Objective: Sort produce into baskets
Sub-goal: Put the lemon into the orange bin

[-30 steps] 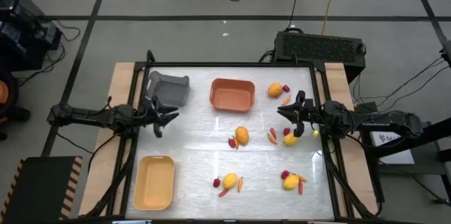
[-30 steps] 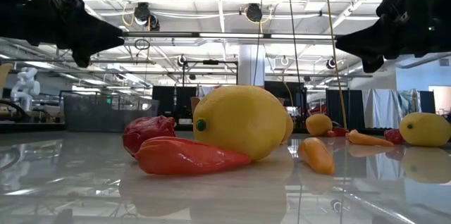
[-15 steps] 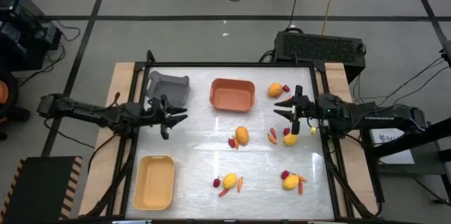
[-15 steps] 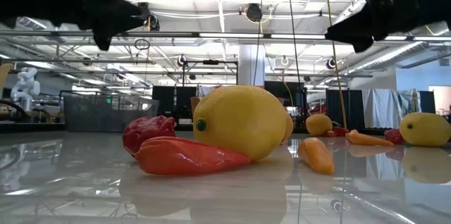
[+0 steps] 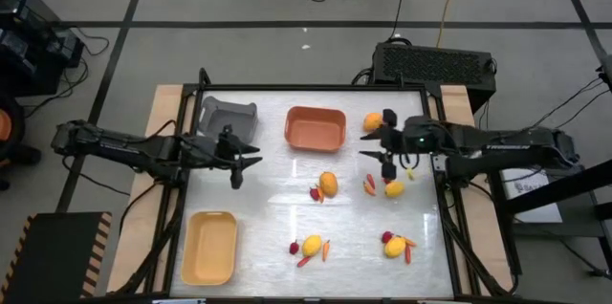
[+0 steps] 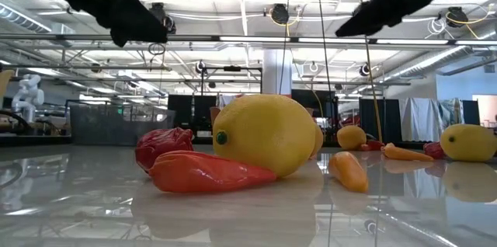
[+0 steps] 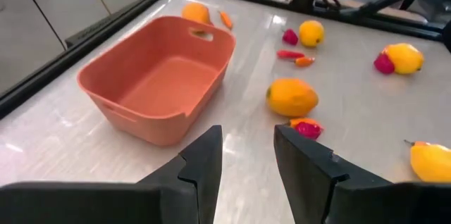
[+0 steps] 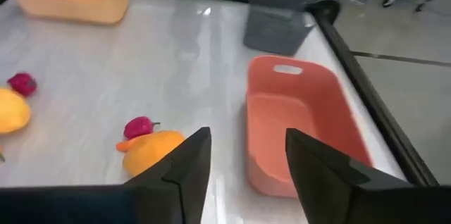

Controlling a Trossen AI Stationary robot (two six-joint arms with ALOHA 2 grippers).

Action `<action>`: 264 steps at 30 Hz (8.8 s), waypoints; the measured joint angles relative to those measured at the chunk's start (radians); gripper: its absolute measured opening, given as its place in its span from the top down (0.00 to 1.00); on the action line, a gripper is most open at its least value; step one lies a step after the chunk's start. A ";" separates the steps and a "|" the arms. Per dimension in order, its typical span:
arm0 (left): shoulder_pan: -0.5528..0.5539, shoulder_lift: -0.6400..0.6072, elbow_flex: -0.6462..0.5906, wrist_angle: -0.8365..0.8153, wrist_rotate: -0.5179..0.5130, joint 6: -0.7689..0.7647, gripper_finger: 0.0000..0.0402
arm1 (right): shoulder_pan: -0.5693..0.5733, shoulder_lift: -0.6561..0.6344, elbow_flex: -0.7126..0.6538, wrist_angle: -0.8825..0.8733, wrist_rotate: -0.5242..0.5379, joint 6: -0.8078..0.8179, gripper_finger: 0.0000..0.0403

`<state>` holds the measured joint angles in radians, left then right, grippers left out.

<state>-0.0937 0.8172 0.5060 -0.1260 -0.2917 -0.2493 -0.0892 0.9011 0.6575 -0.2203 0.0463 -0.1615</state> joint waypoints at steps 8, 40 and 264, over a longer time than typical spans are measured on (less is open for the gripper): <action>0.000 0.004 0.000 0.000 0.003 0.023 0.66 | 0.092 0.248 0.145 -0.005 0.000 -0.058 0.37; 0.000 0.004 0.016 -0.295 0.030 0.152 0.14 | 0.154 0.835 0.555 -0.435 0.079 1.067 0.21; 0.000 0.230 -0.023 0.244 0.239 0.281 0.12 | 0.871 1.008 0.676 -0.935 -0.126 0.565 0.29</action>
<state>-0.0940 1.0473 0.4828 0.1184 -0.0522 0.0315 0.7818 1.9091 1.3338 -1.1553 -0.0792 0.4038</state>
